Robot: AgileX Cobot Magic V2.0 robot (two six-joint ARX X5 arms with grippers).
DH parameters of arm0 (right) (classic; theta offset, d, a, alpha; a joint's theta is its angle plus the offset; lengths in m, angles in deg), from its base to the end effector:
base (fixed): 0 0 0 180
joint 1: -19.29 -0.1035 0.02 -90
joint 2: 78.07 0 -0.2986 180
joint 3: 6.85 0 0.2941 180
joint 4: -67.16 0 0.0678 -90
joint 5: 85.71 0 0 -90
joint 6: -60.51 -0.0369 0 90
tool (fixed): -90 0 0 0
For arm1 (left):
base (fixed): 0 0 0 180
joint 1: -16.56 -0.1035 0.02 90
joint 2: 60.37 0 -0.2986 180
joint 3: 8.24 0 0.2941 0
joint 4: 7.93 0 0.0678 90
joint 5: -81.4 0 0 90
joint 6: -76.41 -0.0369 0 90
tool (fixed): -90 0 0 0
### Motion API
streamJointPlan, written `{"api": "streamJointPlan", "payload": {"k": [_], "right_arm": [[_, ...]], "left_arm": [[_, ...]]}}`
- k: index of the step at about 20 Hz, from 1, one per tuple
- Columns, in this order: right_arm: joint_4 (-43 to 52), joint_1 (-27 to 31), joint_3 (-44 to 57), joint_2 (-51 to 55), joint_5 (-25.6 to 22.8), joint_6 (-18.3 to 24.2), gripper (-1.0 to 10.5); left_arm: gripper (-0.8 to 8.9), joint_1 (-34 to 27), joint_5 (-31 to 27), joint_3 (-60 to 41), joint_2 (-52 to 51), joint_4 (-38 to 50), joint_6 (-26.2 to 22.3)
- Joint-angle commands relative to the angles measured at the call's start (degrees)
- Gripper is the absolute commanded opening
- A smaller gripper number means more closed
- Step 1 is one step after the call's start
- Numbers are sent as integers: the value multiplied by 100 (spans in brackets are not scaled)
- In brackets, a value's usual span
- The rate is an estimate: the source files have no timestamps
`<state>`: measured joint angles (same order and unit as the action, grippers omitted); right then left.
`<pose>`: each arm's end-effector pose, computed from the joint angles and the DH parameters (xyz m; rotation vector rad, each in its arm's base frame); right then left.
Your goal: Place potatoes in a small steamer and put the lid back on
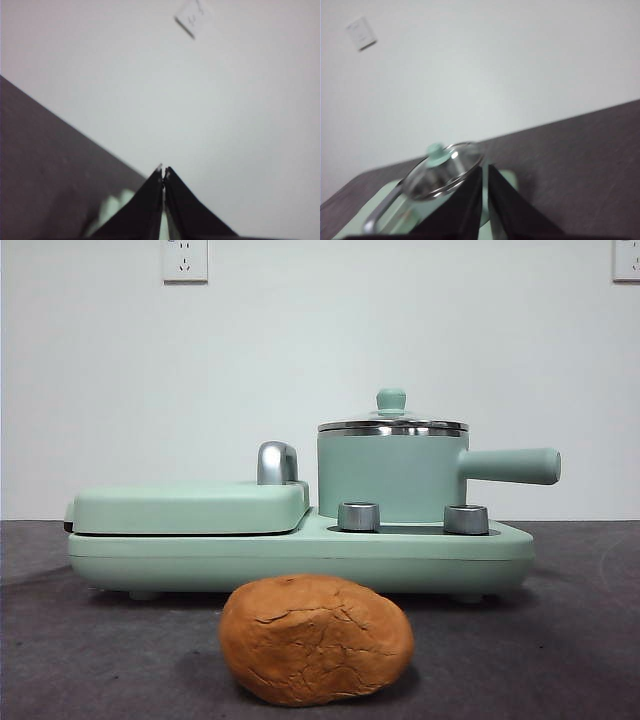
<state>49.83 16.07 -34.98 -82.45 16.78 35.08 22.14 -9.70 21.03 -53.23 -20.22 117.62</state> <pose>0.0940 0.0133 0.2564 0.4315 -0.0494 0.2941 0.0989 -0.0090 0.2693 -0.7271 -0.1361 -0.1364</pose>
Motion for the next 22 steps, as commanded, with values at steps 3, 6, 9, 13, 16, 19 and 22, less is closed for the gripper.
{"api": "streamJointPlan", "payload": {"k": [3,6,9,13,16,19,22], "right_arm": [[-723,-2,-863,-649,920,433,16],[-1316,-2,-1386,-1126,1362,1097,16],[-1941,-2,-1869,-1591,1499,2035,16],[-2721,-2,-2420,-2120,1497,3613,16],[-3123,-7,-2761,-2422,1447,4354,17],[-3241,-122,-2970,-2627,1443,4909,18],[-3233,-308,-3036,-2730,1447,5226,69]], "left_arm": [[8,4,1067,997,903,-890,-1088],[8,7,1843,1585,1526,-1377,-1967],[8,13,2402,2111,2129,-1921,-2905],[8,125,2712,2662,2771,-2627,-4306],[40,284,2712,3010,3130,-3134,-5499],[208,455,2710,3224,3370,-3373,-6255],[306,636,2710,3287,3456,-3335,-6301]]}}
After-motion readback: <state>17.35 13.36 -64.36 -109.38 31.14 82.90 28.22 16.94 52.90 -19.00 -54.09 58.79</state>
